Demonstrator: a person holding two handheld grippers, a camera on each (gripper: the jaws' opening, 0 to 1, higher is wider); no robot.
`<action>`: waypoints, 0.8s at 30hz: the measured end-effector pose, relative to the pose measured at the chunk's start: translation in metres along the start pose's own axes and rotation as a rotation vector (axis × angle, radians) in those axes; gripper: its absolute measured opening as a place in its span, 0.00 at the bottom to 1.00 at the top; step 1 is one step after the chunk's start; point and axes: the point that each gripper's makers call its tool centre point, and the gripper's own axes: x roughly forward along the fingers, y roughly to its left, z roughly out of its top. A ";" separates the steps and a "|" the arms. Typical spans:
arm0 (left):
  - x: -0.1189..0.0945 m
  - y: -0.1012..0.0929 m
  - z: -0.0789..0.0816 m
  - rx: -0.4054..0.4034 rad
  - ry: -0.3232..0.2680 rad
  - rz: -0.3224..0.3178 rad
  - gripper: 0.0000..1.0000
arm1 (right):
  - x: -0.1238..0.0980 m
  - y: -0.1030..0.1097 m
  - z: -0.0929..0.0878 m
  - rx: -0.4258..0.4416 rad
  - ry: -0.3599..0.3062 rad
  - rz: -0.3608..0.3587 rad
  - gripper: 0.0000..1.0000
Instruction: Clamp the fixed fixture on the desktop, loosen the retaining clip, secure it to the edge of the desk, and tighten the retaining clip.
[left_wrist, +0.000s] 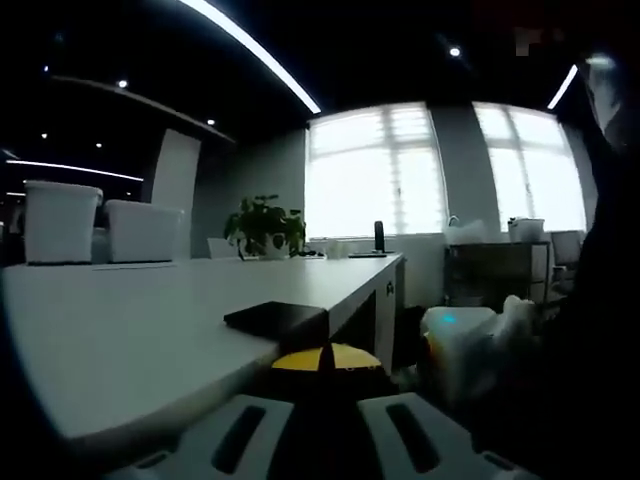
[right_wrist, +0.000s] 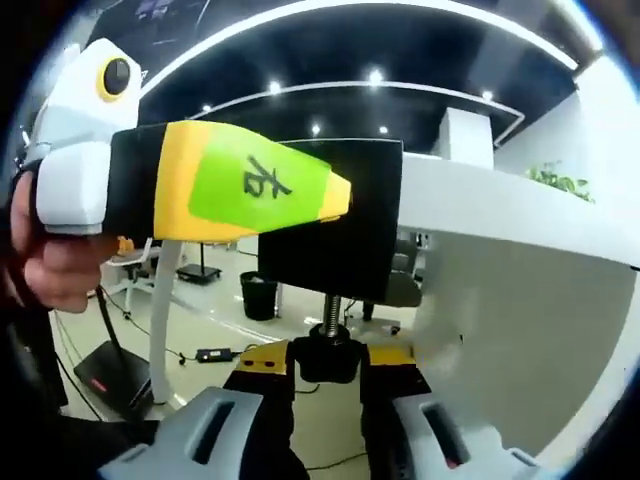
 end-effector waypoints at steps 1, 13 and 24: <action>0.000 0.000 0.000 0.002 0.000 -0.001 0.01 | -0.001 0.001 0.000 -0.017 0.005 0.065 0.22; 0.003 0.002 -0.002 0.016 0.050 0.031 0.01 | 0.010 0.002 -0.006 -0.071 0.000 0.442 0.20; 0.003 0.000 -0.005 0.067 0.083 0.043 0.01 | 0.004 0.016 -0.011 -0.164 -0.057 0.676 0.21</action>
